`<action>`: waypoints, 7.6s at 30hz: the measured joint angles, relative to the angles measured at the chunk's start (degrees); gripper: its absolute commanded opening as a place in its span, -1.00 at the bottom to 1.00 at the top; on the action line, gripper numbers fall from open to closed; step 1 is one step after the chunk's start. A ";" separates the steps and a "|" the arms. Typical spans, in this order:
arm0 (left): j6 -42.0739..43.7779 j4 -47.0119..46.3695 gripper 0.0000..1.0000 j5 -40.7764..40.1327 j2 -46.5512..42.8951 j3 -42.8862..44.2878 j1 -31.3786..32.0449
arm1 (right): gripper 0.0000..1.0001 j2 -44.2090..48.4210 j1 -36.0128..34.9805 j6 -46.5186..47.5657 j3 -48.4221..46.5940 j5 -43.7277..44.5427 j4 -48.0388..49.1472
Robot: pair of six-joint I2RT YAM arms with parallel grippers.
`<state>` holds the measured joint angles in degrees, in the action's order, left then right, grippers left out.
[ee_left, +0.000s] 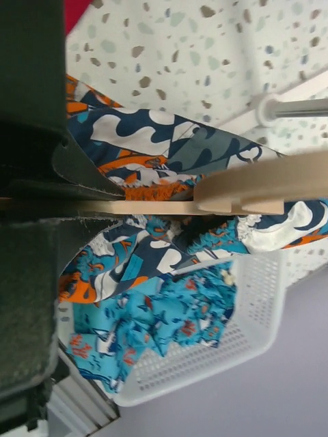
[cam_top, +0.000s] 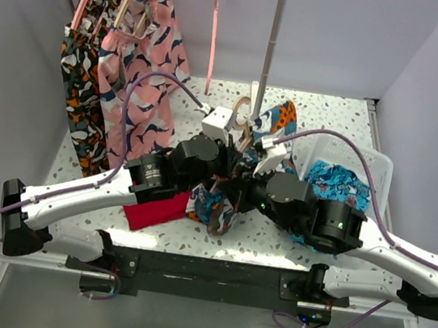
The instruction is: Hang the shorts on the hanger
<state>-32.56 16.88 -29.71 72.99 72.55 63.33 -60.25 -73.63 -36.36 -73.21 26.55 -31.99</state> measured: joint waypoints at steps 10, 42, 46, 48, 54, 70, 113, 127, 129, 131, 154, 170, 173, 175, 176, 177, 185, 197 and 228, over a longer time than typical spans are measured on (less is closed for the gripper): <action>-3.93 -2.69 -1.00 13.20 -6.21 -23.17 -2.19 | -0.73 -0.31 0.68 -6.67 27.87 -4.66 11.17; 1.36 1.11 -1.00 18.18 -12.50 -26.71 -2.56 | 0.15 -5.01 14.45 7.48 23.30 -1.99 7.17; 2.40 2.82 -1.00 18.64 -12.50 -25.00 -2.56 | 0.10 -6.16 14.45 7.52 23.19 -1.22 8.28; 3.13 3.91 -1.00 18.71 -12.50 -23.93 -2.56 | 0.00 -7.32 14.45 7.54 22.71 -0.72 8.50; 4.70 5.97 -1.00 18.99 -12.70 -21.64 -2.56 | -0.88 -9.94 14.71 6.73 19.69 2.01 7.82; 16.04 21.03 -1.00 21.16 -13.62 1.70 -2.56 | -1.00 -10.14 29.16 9.68 -11.04 6.84 -9.44; 23.34 27.52 -1.00 18.78 -16.06 3.63 -2.56 | 0.03 -4.13 17.22 10.36 -12.26 -23.43 4.66; 21.07 22.80 -1.00 18.73 -15.67 0.92 -2.56 | 0.17 -4.48 15.45 -0.61 -5.25 -19.76 17.86; 21.03 22.56 -1.00 18.75 -15.50 0.55 -2.56 | 0.18 -4.20 15.17 -1.40 -4.63 -19.41 19.32; 21.00 22.10 -1.00 18.86 -15.41 0.13 -2.56 | 0.18 -3.91 15.04 -2.10 -4.15 -18.73 20.04; 21.07 20.00 -0.60 18.80 -15.04 -0.68 -2.56 | -1.00 -7.34 14.01 -7.34 -4.07 -12.26 23.85; 19.19 22.58 0.76 21.88 -18.69 5.11 -2.56 | -1.00 -7.26 12.57 -5.79 -3.37 -9.11 22.32; 18.47 24.61 0.74 22.03 -20.37 5.60 -2.56 | -1.00 -7.23 12.50 -5.53 -3.37 -7.96 22.16; 18.23 26.51 0.72 22.03 -21.33 5.60 -2.56 | -1.00 -7.26 12.50 -5.33 -3.34 -7.26 22.14; 18.14 27.58 0.70 22.05 -21.75 5.60 -2.56 | -1.00 -7.23 12.50 -5.22 -3.34 -6.67 22.12; 18.12 28.72 0.69 22.14 -22.10 5.60 -2.56 | -1.00 -7.23 12.50 -5.14 -3.28 -6.23 22.12; 17.46 34.51 0.66 23.85 -23.65 3.04 -2.56 | -1.00 -6.58 12.50 -4.76 -2.25 -3.48 21.97; 15.74 33.20 0.58 27.39 -23.93 -4.28 -2.54 | -1.00 -6.34 12.50 -4.72 -2.21 -3.04 21.31; 10.99 17.18 -1.00 20.83 -29.59 -20.00 -2.12 | -0.20 -6.34 12.15 -4.52 -0.35 -0.66 21.94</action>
<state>-21.56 34.06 -8.88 43.40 52.56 61.21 -66.59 -61.47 -40.88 -73.56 25.89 -10.04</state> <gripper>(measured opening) 0.109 0.231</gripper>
